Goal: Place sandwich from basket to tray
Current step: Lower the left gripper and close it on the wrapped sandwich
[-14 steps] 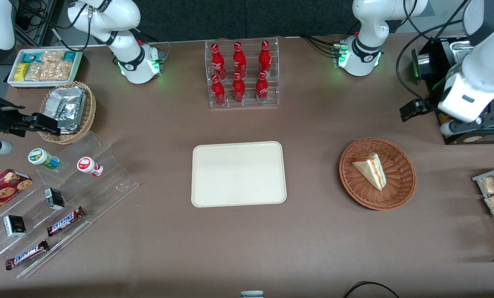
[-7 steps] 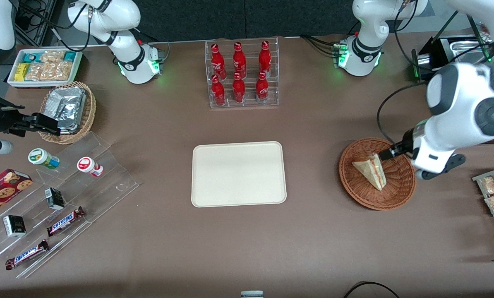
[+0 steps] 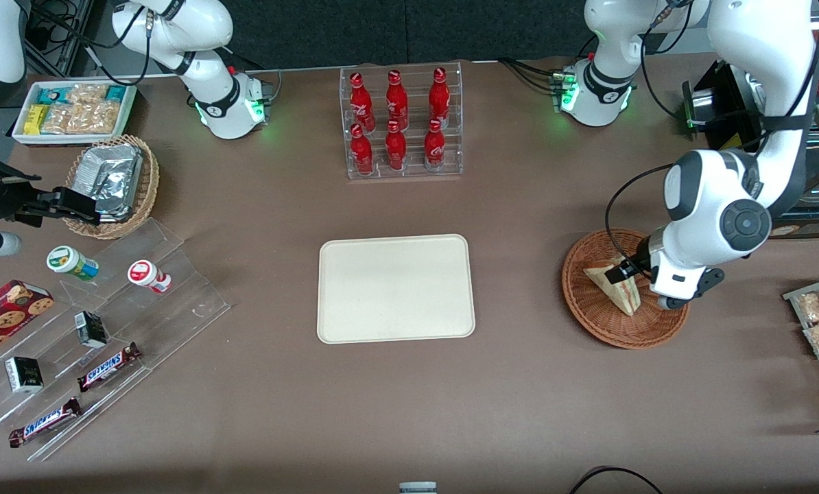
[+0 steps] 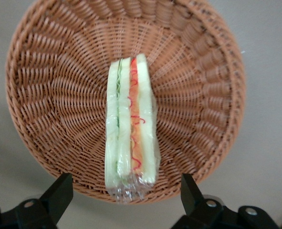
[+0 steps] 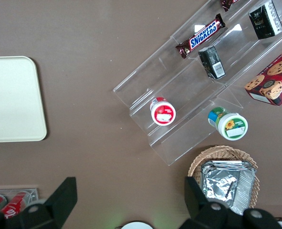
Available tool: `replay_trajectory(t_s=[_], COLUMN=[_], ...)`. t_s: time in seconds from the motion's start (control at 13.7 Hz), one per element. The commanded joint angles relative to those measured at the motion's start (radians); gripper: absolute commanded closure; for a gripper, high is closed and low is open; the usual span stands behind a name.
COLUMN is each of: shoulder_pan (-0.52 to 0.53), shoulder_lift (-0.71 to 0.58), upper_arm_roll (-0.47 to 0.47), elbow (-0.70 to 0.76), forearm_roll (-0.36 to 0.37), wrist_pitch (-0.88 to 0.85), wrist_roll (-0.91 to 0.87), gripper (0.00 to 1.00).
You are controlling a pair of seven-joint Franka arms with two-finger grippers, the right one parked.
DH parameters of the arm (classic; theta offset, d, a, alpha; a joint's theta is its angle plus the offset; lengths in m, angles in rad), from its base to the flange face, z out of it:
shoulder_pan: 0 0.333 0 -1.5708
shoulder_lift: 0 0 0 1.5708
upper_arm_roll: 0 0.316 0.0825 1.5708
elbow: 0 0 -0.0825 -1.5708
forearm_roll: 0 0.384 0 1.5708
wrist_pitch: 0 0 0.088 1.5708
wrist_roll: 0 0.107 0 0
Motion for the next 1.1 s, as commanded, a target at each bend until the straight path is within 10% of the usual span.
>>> replay_trajectory(t_s=[0.0,0.44,0.51,0.59,0.73,1.02], shoulder_pan=[0.001,0.001,0.001,0.001,0.001,-0.011], shoulder_lift=[0.049,0.143,0.149,0.149,0.146,0.102], upper_arm_roll=[0.002,0.010,0.010,0.010,0.010,0.007], elbow=[-0.004,-0.002,-0.004,-0.002,0.001,0.019], forearm_roll=[0.000,0.003,0.003,0.003,0.003,0.005], wrist_pitch=[0.041,0.139,0.152,0.152,0.152,0.150], wrist_roll=[-0.016,-0.015,-0.015,-0.015,-0.015,-0.012], gripper=[0.00,0.00,0.09,0.46,0.83,0.91])
